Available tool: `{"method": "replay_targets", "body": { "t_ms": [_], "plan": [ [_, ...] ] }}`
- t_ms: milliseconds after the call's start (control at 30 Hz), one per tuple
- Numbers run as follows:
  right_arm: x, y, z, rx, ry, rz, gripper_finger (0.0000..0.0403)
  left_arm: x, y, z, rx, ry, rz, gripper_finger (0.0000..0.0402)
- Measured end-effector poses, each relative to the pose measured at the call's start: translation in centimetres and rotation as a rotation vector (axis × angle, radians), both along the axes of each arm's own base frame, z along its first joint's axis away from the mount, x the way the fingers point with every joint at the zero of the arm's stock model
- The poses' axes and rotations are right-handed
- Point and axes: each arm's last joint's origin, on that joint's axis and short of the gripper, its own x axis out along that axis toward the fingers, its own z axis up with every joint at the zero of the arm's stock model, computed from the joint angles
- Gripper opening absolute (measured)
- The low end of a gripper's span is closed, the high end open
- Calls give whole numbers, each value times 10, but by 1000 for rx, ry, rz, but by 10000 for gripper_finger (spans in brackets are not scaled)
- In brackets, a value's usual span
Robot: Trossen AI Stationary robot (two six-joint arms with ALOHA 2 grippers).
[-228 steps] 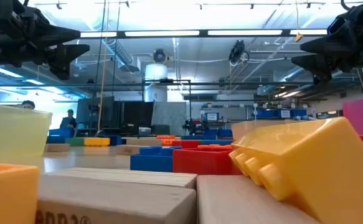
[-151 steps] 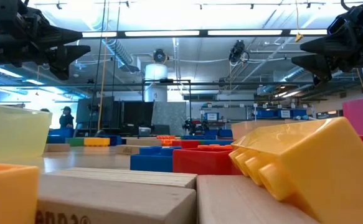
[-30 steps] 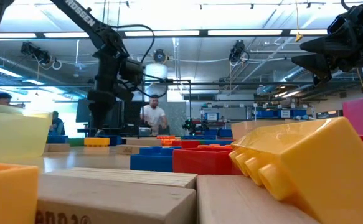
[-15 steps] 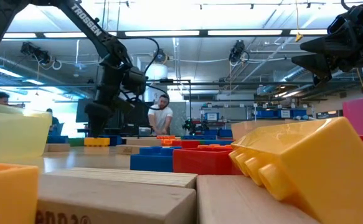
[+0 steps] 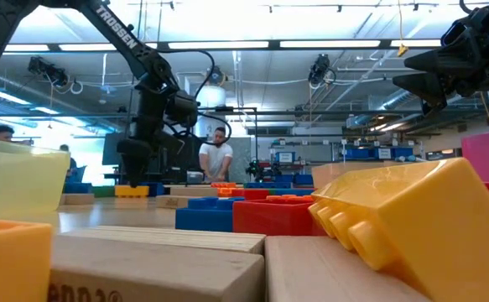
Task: Sort blocks by size
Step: Put the large yellow game piece into the yellow bin
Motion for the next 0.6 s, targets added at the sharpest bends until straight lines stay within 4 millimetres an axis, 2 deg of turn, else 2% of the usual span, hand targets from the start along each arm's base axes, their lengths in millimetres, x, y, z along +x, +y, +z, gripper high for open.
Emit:
{"method": "replay_targets", "body": {
  "t_ms": [367, 600],
  "plan": [
    [0, 0, 0, 0, 0, 0, 195, -4, 6, -15, -22, 6, 28, 247],
    [0, 0, 0, 0, 0, 0, 195, -2, 7, -24, -43, 28, 27, 221]
  ]
}}
